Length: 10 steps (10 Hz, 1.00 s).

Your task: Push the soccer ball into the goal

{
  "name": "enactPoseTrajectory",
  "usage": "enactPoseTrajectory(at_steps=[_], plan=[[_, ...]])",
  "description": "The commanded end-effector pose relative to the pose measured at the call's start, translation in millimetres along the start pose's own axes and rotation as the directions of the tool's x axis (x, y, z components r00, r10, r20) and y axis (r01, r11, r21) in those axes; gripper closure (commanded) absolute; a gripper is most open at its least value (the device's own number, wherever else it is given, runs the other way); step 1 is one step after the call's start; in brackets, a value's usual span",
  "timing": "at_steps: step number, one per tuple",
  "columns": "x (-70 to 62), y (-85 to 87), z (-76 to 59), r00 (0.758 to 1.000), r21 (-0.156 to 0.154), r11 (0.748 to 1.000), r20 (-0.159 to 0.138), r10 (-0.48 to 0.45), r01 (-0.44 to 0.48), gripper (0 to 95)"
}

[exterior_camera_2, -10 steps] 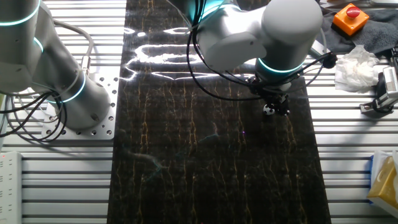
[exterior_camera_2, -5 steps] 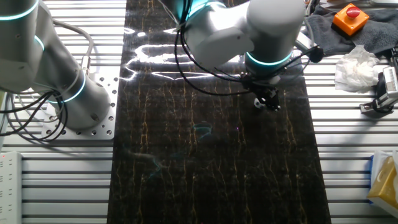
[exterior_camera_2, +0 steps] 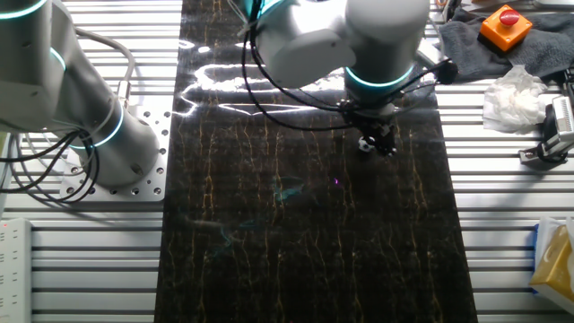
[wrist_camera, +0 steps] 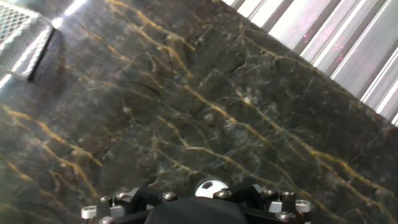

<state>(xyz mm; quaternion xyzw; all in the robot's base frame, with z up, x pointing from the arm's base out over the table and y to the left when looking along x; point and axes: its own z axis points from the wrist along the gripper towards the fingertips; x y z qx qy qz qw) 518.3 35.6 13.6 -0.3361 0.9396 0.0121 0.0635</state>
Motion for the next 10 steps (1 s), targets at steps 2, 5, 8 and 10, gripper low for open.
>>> enactPoseTrajectory(at_steps=[2,5,8,10], plan=[[3.3,12.8,0.9,1.0,0.006,1.0,-0.002,0.026,-0.026,0.0],[9.3,28.4,3.2,0.999,0.003,0.999,0.004,0.049,-0.049,0.0],[8.4,42.5,-0.3,0.998,0.001,0.998,0.006,0.07,-0.07,0.0],[5.2,49.6,-1.3,0.996,0.0,0.996,0.003,0.085,-0.085,0.0]])
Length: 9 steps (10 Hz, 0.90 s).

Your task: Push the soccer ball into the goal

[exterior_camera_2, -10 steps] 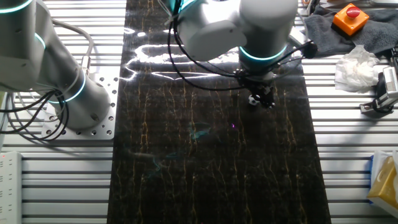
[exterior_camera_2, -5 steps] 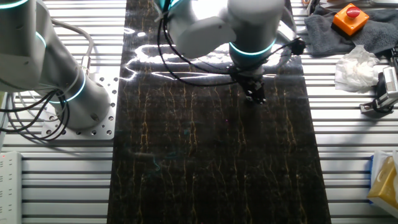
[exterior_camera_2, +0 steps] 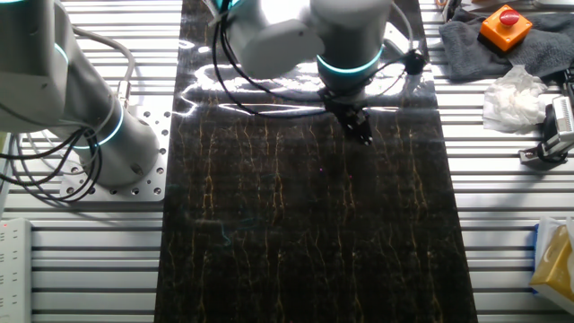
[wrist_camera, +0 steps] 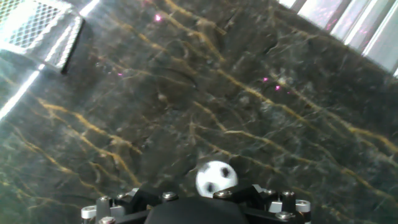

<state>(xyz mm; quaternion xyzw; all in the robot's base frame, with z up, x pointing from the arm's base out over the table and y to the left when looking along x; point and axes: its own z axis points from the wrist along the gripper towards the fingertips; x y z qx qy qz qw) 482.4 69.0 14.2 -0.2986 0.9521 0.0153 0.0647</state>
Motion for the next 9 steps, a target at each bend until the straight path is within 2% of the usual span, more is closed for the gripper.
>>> enactPoseTrajectory(at_steps=[1,9], plan=[[-2.4,5.3,1.3,1.0,0.0,1.0,-0.001,0.013,-0.013,0.0],[-18.9,39.1,-3.3,0.997,-0.004,0.997,-0.009,0.073,-0.073,0.0]])
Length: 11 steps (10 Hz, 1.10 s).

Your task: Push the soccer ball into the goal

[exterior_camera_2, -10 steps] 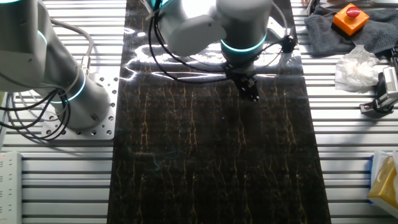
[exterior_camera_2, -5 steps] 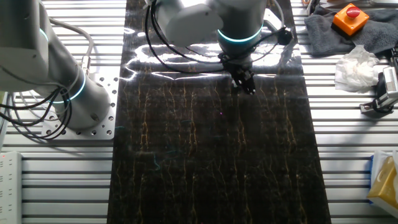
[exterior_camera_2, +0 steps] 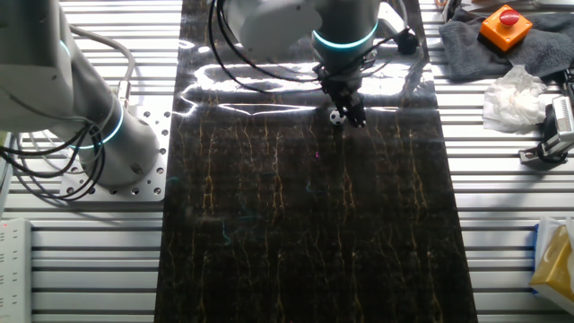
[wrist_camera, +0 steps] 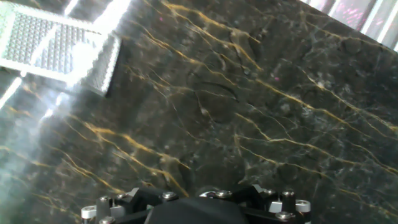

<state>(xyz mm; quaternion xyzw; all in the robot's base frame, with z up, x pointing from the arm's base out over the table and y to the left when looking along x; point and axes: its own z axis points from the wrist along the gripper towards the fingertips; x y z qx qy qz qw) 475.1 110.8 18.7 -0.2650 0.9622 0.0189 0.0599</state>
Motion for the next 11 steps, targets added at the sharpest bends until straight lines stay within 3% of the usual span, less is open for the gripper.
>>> enactPoseTrajectory(at_steps=[1,8,11], plan=[[-0.5,3.4,-1.0,1.0,0.004,1.0,-0.006,0.004,-0.004,0.0],[6.6,3.9,1.5,1.0,0.008,1.0,-0.003,0.002,-0.002,0.0],[15.4,2.6,2.1,1.0,0.013,1.0,-0.003,0.005,-0.005,0.0]])
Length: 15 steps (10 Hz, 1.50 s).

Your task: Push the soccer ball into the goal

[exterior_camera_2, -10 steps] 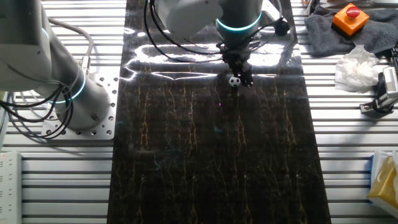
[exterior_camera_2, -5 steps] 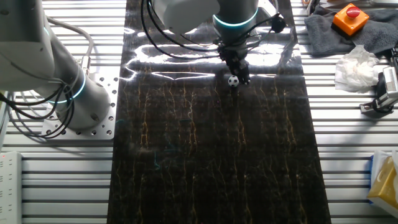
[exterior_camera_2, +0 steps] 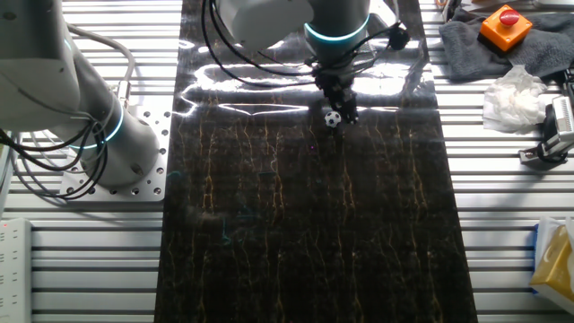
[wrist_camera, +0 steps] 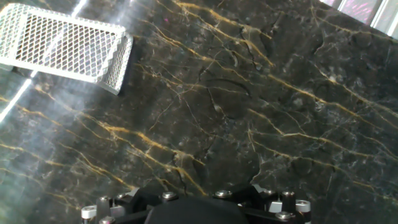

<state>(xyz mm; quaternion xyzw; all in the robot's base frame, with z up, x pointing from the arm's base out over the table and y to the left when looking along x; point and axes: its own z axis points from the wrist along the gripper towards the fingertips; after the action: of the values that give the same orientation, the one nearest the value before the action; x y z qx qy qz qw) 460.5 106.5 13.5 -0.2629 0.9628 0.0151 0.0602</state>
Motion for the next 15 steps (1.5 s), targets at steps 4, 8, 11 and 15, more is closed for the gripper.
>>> enactPoseTrajectory(at_steps=[4,8,11,15], plan=[[11.0,-7.8,-4.7,1.0,0.011,1.0,-0.007,0.001,-0.001,19.0],[20.8,-8.0,0.0,0.999,-0.034,0.999,0.018,0.04,-0.039,0.0],[23.2,-1.6,2.0,0.996,-0.071,0.994,0.03,0.082,-0.079,0.0],[13.2,15.4,0.9,0.992,-0.07,0.99,0.024,0.121,-0.119,0.0]])
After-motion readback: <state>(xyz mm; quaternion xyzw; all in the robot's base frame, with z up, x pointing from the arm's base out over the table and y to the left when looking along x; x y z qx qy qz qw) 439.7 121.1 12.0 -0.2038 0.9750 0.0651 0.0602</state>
